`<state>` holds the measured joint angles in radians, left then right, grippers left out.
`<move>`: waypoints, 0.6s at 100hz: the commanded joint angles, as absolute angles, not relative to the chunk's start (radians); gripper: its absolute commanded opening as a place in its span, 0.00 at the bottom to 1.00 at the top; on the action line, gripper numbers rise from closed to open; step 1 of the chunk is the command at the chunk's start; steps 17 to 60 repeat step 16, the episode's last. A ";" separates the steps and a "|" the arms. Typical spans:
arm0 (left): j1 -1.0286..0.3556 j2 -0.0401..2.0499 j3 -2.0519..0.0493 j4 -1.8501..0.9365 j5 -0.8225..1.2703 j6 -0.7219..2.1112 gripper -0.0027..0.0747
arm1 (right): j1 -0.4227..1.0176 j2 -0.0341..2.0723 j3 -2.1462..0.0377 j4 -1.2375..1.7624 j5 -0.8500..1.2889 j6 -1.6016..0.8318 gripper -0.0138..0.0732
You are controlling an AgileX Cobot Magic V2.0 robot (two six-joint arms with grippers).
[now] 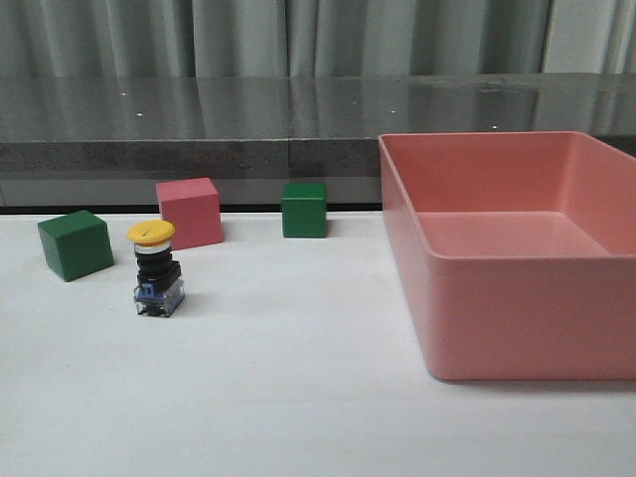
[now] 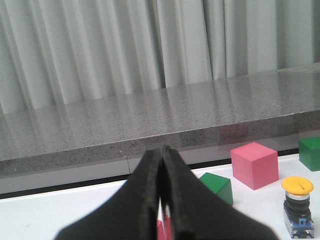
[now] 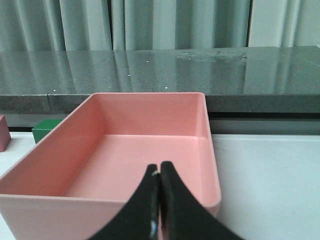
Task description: Place and stand button with both arms
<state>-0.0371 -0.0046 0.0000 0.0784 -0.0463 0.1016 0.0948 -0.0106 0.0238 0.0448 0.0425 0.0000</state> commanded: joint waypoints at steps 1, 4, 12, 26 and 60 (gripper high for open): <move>-0.037 -0.036 0.045 0.076 -0.126 0.091 0.01 | 0.088 -0.030 0.013 0.030 -0.044 0.000 0.09; -0.037 -0.036 0.045 0.076 -0.126 0.091 0.01 | 0.088 -0.030 0.013 0.030 -0.044 0.000 0.09; -0.037 -0.036 0.045 0.076 -0.126 0.091 0.01 | 0.088 -0.030 0.013 0.030 -0.044 0.000 0.09; -0.037 -0.036 0.045 0.076 -0.126 0.091 0.01 | 0.088 -0.030 0.013 0.030 -0.044 0.000 0.09; -0.037 -0.036 0.045 0.076 -0.126 0.091 0.01 | 0.088 -0.030 0.013 0.030 -0.044 0.000 0.09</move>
